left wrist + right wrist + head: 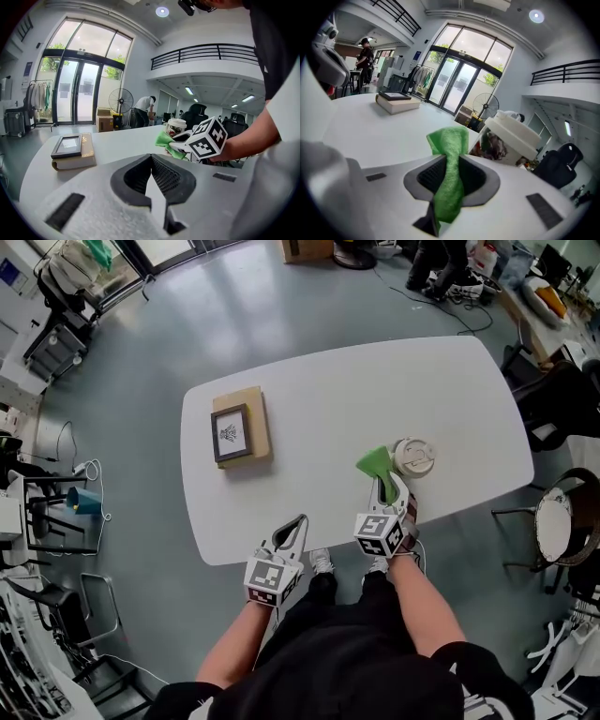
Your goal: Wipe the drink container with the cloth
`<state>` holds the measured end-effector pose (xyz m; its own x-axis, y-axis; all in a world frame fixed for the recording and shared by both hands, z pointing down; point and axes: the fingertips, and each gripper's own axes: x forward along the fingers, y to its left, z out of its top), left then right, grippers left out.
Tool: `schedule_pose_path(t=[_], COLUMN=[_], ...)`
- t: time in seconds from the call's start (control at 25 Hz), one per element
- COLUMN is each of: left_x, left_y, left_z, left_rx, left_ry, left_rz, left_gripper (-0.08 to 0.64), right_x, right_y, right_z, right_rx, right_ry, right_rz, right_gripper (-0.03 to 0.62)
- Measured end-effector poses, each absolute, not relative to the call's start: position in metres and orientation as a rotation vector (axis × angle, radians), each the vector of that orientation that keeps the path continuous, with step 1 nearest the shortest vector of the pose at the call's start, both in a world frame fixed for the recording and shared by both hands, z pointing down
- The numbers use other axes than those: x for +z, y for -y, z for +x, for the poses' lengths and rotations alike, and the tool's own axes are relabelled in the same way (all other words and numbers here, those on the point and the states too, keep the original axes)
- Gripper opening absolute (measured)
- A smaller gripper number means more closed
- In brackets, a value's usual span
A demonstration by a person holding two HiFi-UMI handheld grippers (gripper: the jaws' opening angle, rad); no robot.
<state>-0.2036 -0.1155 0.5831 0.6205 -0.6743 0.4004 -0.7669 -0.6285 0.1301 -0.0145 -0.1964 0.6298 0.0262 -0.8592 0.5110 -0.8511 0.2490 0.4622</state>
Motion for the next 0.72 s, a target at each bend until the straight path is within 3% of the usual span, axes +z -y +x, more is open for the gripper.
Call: schedule_pose_path(t=[0.44,0.72], left_x=[0.583,0.580], left_y=[0.111,0.109], left_z=[-0.211,-0.207], left_rx=[0.456,0.456], left_ry=[1.209,1.227], left_rz=[2.524,2.521], left_gripper=[0.014,0.014], right_x=[0.690,0.681], right_y=[0.201,0.194], right_z=[-0.014,-0.013], right_rx=[0.130,0.131], right_ry=[1.721,1.793], right_rz=[1.499,1.469], right_gripper=[0.091,0.092])
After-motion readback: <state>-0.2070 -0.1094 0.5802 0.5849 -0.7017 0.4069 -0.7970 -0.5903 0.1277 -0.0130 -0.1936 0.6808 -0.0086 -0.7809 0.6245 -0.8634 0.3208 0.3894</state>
